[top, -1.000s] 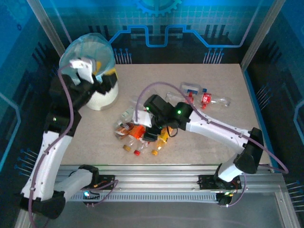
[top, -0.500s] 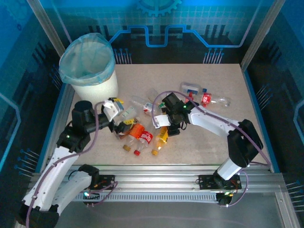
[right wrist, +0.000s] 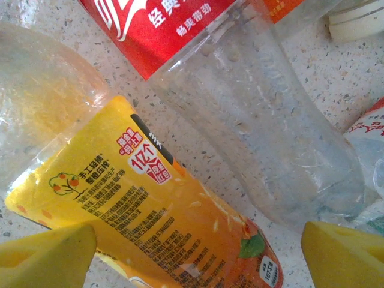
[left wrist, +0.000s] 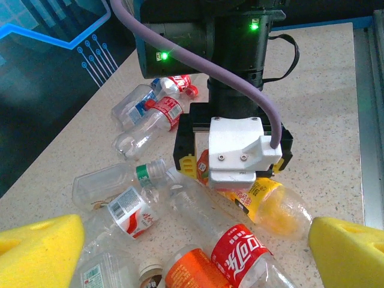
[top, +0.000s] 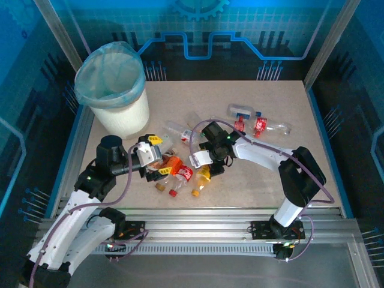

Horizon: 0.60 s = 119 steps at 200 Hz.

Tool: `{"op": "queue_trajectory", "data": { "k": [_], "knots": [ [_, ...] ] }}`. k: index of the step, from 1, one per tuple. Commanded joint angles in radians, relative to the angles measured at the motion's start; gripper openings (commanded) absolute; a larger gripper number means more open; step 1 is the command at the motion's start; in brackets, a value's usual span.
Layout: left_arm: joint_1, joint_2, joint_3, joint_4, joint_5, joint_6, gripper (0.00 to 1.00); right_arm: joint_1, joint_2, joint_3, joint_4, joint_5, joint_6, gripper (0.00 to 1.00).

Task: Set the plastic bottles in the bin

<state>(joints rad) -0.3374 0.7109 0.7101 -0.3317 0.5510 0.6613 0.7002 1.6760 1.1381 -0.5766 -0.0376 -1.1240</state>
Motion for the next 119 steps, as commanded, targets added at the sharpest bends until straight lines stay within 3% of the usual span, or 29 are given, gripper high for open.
{"op": "queue_trajectory", "data": {
  "k": [1, 119],
  "knots": [
    [-0.021, -0.013, -0.024, 0.014, -0.014, 0.012, 0.96, 0.004, 0.039, -0.033, 0.004, 0.015, 0.017, 0.89],
    [-0.042, -0.055, -0.052, -0.033, -0.13, 0.073, 0.97, -0.017, -0.052, -0.108, -0.013, -0.011, 0.136, 0.92]
  ]
}}
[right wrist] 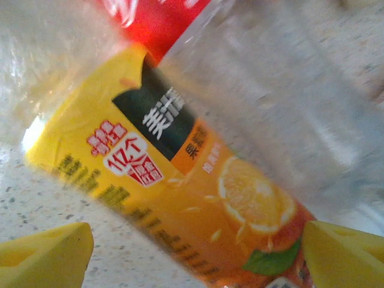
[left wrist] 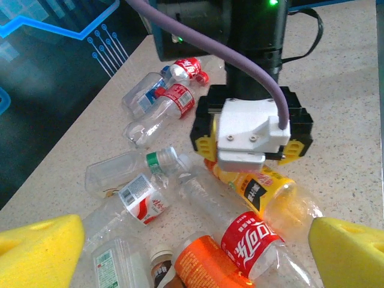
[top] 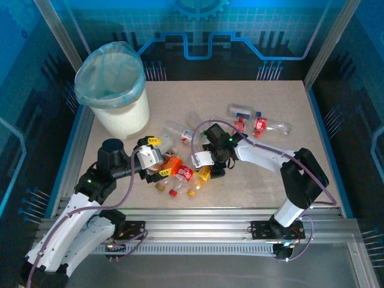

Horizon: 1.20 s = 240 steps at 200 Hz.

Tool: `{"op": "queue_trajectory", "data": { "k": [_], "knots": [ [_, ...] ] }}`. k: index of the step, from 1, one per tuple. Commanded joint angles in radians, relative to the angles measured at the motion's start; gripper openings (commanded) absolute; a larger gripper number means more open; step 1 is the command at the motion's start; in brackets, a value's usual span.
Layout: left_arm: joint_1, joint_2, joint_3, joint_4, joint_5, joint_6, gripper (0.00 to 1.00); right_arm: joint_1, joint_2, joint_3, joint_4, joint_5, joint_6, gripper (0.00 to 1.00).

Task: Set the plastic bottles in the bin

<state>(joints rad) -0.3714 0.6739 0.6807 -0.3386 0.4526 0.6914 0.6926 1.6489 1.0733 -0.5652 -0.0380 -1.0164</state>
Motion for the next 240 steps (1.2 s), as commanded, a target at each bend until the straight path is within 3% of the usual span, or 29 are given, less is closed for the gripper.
{"op": "queue_trajectory", "data": {
  "k": [1, 78, 154, 195, 240],
  "knots": [
    [-0.009, -0.018, -0.023, -0.026, -0.032, 0.043, 0.97, -0.009, -0.026, -0.044, -0.024, -0.01, 0.029, 0.92],
    [-0.008, -0.022, -0.029, -0.026, -0.038, 0.04, 0.97, 0.003, 0.003, -0.059, -0.001, -0.025, 0.052, 0.91],
    [-0.008, -0.022, -0.03, -0.017, -0.038, 0.031, 0.97, 0.002, 0.032, -0.054, -0.004, -0.041, 0.095, 0.82],
    [-0.009, -0.03, -0.012, -0.027, -0.061, 0.034, 0.96, -0.007, -0.047, -0.106, 0.009, 0.023, 0.113, 0.69],
    [-0.008, -0.046, 0.055, -0.019, -0.037, 0.028, 0.96, -0.07, -0.211, -0.147, -0.011, 0.041, 0.112, 0.67]
  ]
}}
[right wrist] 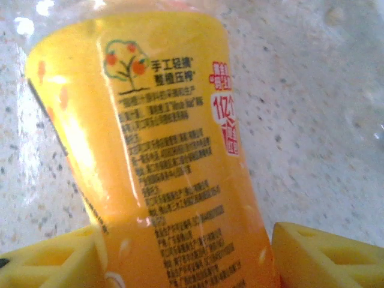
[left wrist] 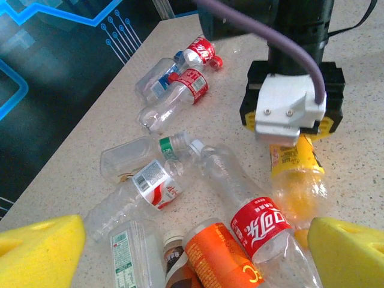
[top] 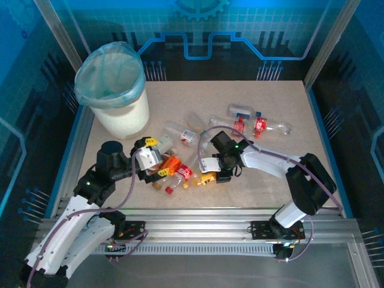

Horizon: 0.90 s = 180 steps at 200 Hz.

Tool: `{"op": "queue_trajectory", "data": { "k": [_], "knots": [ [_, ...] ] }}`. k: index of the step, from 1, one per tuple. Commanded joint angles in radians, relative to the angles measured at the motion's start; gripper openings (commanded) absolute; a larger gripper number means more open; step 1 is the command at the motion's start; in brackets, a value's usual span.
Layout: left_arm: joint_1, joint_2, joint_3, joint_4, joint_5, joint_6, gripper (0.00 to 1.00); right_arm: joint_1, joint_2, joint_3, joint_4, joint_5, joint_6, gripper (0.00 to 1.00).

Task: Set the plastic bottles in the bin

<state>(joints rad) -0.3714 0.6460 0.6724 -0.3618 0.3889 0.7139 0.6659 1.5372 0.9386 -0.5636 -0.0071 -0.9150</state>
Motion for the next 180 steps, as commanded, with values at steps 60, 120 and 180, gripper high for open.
{"op": "queue_trajectory", "data": {
  "k": [60, 120, 180],
  "knots": [
    [-0.007, 0.048, 0.256, 0.168, 0.203, -0.214, 0.93, -0.153, -0.313, 0.031, -0.114, 0.012, -0.022, 0.61],
    [-0.008, 0.267, 0.432, 0.48, 0.032, -0.6, 0.9, -0.157, -0.374, 0.047, -0.037, -0.007, 0.068, 0.53],
    [-0.004, 0.353, 0.317, 0.586, -0.101, -0.851, 0.9, -0.152, -0.475, -0.029, 0.241, -0.074, 0.401, 0.52]
  ]
}}
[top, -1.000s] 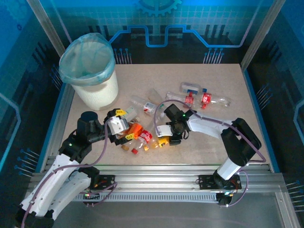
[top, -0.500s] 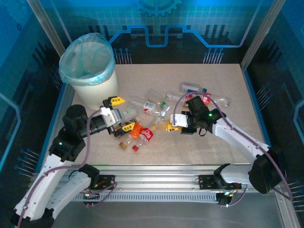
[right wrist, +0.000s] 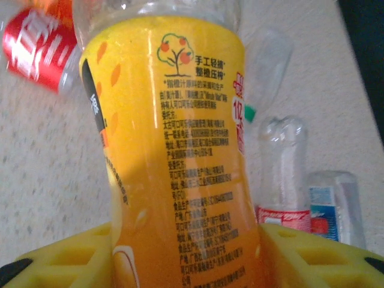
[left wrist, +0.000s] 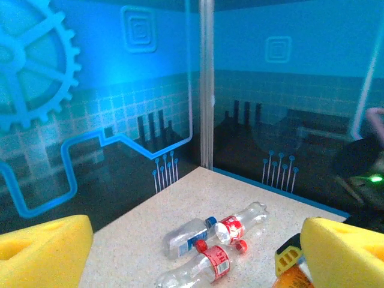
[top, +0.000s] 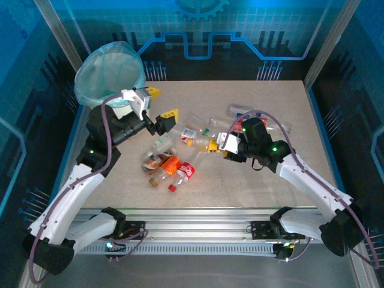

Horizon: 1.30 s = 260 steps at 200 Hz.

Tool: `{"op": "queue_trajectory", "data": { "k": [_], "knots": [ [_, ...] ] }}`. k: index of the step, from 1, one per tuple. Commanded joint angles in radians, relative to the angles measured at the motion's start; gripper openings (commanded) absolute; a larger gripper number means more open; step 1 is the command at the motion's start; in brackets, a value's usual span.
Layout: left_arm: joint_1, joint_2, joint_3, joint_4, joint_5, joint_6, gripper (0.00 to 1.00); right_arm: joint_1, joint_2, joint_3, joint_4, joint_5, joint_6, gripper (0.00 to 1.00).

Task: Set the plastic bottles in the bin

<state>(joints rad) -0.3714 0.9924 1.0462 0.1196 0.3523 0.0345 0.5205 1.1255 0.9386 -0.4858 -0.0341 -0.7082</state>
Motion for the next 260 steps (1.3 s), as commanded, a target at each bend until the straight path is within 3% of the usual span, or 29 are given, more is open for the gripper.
{"op": "queue_trajectory", "data": {
  "k": [1, 68, 104, 129, 168, 228, 260],
  "knots": [
    [-0.004, 0.007, -0.058, 0.108, -0.062, -0.176, 0.9, -0.007, -0.066, -0.029, 0.167, -0.048, 0.2, 0.52],
    [-0.004, 0.116, -0.055, 0.143, 0.05, -0.425, 0.89, -0.005, -0.102, 0.005, 0.28, -0.112, 0.511, 0.51],
    [-0.004, 0.155, -0.024, 0.082, 0.061, -0.47, 0.87, -0.001, -0.107, 0.009, 0.352, -0.171, 0.587, 0.51],
    [-0.004, 0.193, 0.008, 0.071, 0.126, -0.547, 0.83, 0.016, -0.105, 0.018, 0.377, -0.185, 0.616, 0.51],
    [-0.002, 0.219, 0.012, 0.165, 0.214, -0.687, 0.76, 0.049, -0.092, 0.055, 0.353, -0.193, 0.601, 0.51],
    [-0.001, 0.192, -0.009, 0.188, 0.213, -0.668, 0.54, 0.101, -0.057, 0.086, 0.295, -0.189, 0.547, 0.51],
    [-0.001, 0.176, -0.015, 0.188, 0.211, -0.653, 0.36, 0.107, -0.046, 0.098, 0.288, -0.188, 0.537, 0.51]
  ]
}}
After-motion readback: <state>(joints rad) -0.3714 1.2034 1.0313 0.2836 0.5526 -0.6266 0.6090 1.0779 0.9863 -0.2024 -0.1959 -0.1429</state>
